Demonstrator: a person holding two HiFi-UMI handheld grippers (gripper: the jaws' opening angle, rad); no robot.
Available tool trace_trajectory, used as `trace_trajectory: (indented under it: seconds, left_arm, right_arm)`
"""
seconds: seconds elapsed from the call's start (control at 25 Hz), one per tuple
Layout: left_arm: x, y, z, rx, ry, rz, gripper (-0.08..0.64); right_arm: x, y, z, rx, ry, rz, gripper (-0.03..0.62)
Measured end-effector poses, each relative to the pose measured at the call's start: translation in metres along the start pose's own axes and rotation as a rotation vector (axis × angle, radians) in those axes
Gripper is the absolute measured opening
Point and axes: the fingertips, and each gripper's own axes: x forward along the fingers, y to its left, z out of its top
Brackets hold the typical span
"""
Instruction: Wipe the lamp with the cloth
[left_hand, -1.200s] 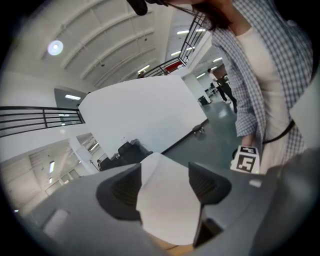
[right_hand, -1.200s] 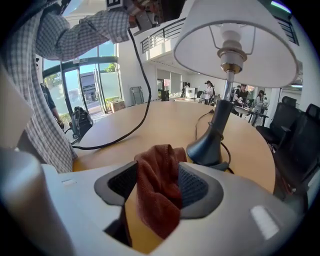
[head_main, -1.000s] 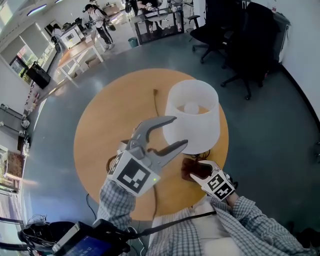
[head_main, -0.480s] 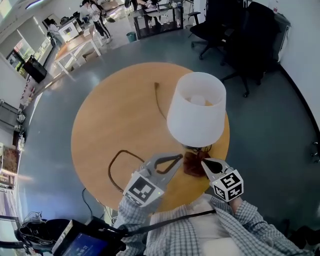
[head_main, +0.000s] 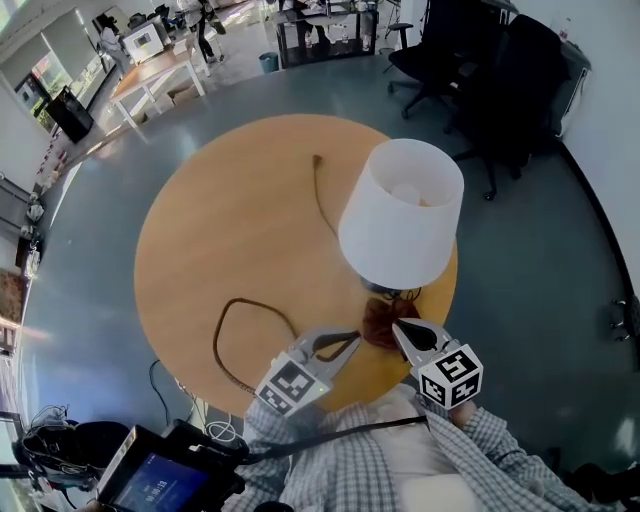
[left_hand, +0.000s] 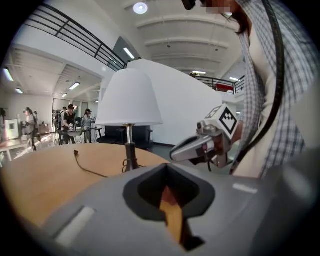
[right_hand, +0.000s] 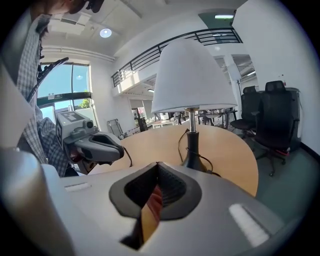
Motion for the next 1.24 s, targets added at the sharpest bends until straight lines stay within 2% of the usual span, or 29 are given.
trace_trajectory:
  seconds: [1.0, 1.24]
  left_arm:
    - [0.002, -0.007, -0.015, -0.025, 0.045, -0.009, 0.005]
    - [0.007, -0.013, -0.014, -0.022, 0.058, -0.014, 0.005]
  right_arm:
    - [0.006, 0.008, -0.012, -0.032, 0.067, 0.049, 0.005]
    - [0.003, 0.010, -0.019, -0.102, 0.106, 0.056, 0.005]
